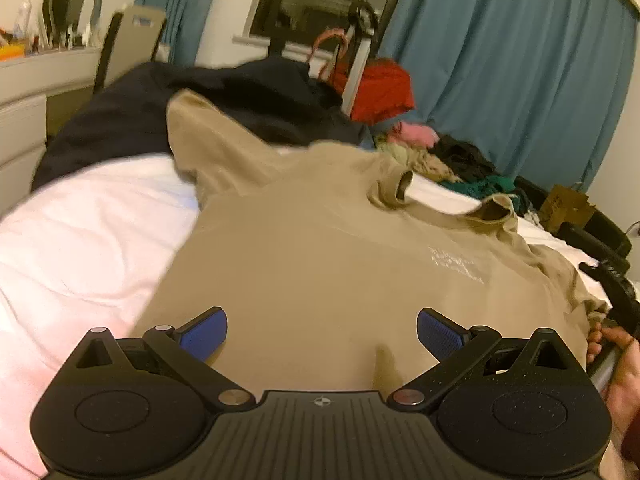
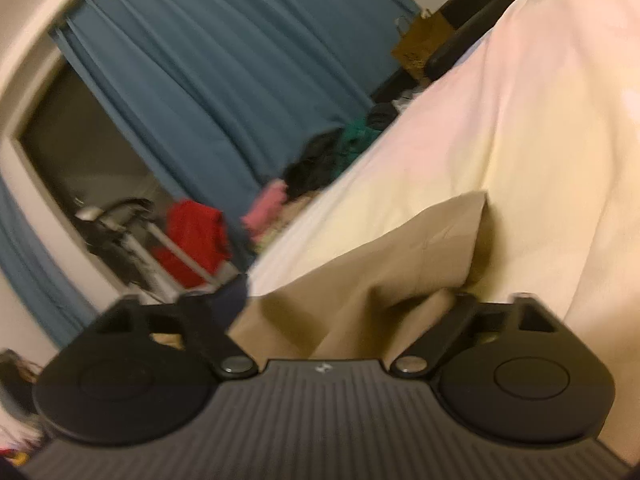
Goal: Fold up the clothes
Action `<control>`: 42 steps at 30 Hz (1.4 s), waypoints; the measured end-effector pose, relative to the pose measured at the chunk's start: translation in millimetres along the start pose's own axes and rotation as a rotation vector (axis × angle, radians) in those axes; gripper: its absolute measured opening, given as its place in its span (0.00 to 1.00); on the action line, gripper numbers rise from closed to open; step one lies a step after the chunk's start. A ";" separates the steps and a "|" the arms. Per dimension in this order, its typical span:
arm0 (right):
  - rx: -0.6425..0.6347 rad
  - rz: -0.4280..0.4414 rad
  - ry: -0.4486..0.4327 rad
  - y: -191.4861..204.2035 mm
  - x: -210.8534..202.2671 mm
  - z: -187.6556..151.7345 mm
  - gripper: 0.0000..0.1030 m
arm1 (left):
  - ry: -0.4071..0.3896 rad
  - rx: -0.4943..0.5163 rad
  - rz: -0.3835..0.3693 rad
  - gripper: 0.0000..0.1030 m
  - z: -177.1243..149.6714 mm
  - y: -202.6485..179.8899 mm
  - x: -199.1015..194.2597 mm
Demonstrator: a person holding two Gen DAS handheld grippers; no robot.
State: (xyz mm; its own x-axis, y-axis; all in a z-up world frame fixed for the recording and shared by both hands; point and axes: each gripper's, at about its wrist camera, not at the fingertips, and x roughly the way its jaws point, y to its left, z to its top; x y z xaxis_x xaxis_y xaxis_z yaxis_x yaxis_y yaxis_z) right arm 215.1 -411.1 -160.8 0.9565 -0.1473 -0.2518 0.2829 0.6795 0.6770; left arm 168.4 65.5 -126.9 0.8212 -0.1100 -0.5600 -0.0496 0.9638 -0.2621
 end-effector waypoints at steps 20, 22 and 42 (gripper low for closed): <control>-0.511 -0.119 0.005 228.7 -83.3 23.1 0.09 | -0.035 0.023 0.144 0.99 36.2 30.7 -38.0; -0.514 -0.089 0.041 250.4 -77.7 8.6 0.09 | -0.047 0.002 0.140 0.99 39.0 35.2 -43.4; -0.774 0.076 0.285 311.5 -53.2 -119.7 1.00 | 0.000 0.063 0.137 0.99 29.9 41.3 -5.3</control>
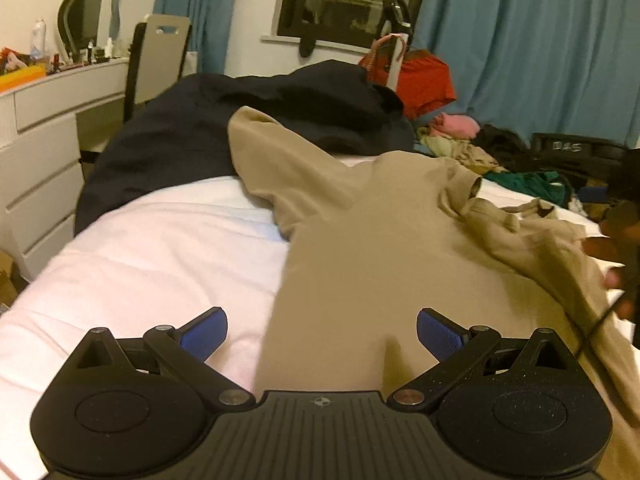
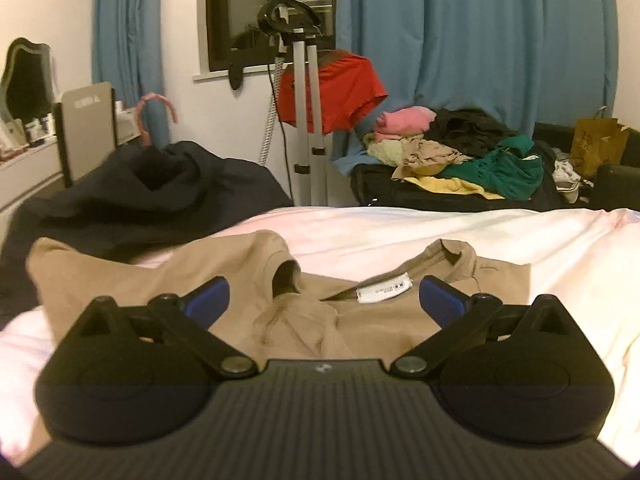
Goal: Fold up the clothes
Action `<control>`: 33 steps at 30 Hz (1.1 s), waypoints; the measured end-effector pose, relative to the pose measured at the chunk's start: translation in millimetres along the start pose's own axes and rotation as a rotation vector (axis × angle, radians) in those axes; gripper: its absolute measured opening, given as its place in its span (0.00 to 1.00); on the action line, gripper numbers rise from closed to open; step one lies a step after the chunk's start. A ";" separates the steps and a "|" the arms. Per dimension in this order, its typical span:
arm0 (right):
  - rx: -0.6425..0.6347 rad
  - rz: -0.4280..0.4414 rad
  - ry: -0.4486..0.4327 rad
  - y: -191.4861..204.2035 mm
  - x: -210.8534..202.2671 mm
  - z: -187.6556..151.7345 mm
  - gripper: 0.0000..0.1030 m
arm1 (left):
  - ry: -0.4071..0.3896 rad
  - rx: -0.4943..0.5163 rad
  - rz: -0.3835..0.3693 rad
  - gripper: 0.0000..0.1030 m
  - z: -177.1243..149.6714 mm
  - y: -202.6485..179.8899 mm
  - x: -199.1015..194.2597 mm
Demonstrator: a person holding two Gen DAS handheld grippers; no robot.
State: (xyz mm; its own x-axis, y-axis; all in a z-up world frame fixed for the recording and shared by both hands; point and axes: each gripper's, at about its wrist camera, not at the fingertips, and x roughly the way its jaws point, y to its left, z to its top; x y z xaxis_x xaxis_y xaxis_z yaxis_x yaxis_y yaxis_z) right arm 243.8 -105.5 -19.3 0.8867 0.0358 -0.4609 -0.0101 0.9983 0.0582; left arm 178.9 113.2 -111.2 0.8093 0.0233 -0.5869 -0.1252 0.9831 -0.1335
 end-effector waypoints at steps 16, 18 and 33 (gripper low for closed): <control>0.340 0.065 -0.042 -94.4 -274.9 -102.6 1.00 | -0.017 0.014 -0.078 0.99 -12.7 -8.4 -71.0; 0.415 0.016 -0.074 -118.3 -296.1 -117.5 1.00 | -0.020 0.049 -0.079 0.99 -17.4 -17.5 -81.1; 0.409 -0.158 -0.258 -206.7 -343.1 -129.0 1.00 | 0.273 0.195 -0.345 0.93 -65.0 -166.8 -119.9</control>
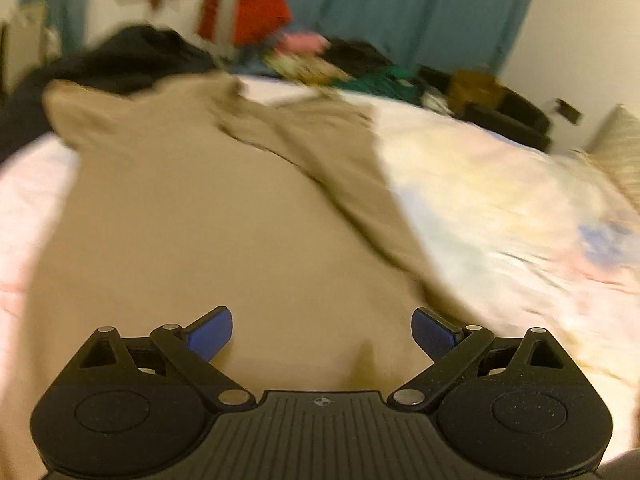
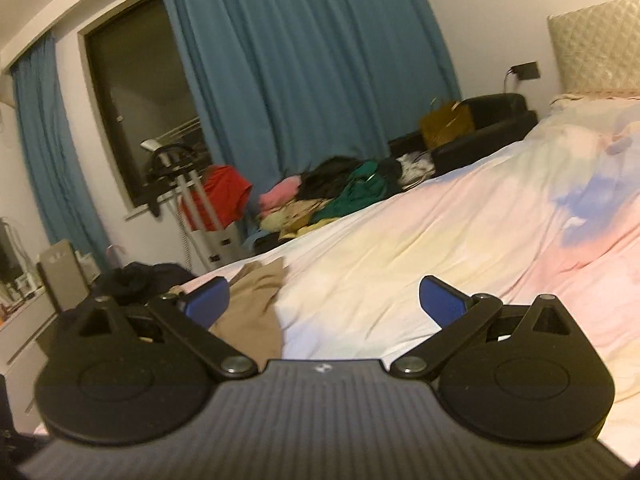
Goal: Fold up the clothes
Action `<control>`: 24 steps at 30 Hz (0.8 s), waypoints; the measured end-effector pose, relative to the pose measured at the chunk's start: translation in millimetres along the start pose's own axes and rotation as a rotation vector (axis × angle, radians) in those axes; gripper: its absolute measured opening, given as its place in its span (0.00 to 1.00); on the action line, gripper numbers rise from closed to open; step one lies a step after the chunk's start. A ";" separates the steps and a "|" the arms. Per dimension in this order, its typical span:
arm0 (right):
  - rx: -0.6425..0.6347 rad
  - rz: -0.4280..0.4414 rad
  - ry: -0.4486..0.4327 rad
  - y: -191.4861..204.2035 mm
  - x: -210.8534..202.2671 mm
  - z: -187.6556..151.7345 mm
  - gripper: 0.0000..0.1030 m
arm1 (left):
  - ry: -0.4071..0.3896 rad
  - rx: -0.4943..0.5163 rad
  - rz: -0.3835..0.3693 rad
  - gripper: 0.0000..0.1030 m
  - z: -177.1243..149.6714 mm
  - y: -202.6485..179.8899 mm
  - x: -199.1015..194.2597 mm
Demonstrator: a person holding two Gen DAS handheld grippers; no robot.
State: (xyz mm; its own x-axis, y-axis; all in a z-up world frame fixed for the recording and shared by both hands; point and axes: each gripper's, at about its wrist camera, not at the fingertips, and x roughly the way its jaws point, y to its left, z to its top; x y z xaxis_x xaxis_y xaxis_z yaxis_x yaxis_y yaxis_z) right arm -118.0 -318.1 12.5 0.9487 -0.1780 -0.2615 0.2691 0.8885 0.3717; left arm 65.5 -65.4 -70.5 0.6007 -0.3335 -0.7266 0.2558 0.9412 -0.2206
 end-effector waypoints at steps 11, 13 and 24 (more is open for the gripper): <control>0.022 -0.137 -0.075 -25.8 4.5 -5.6 1.00 | 0.364 -0.095 -0.200 0.66 -14.4 -99.2 76.4; 0.028 -0.135 -0.055 -28.0 9.2 -7.8 1.00 | 0.395 -0.072 -0.195 0.60 -20.7 -106.4 86.3; 0.011 -0.090 -0.020 -22.6 8.3 -15.8 1.00 | 0.429 -0.140 -0.300 0.05 -19.4 -47.0 67.6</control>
State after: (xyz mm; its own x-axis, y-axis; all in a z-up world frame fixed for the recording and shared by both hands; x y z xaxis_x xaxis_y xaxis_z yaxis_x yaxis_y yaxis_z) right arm -118.8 -333.0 -12.1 0.9235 -0.2655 -0.2768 0.3553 0.8639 0.3569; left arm 79.3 -131.1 -121.8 0.1457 -0.5643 -0.8126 0.2474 0.8161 -0.5223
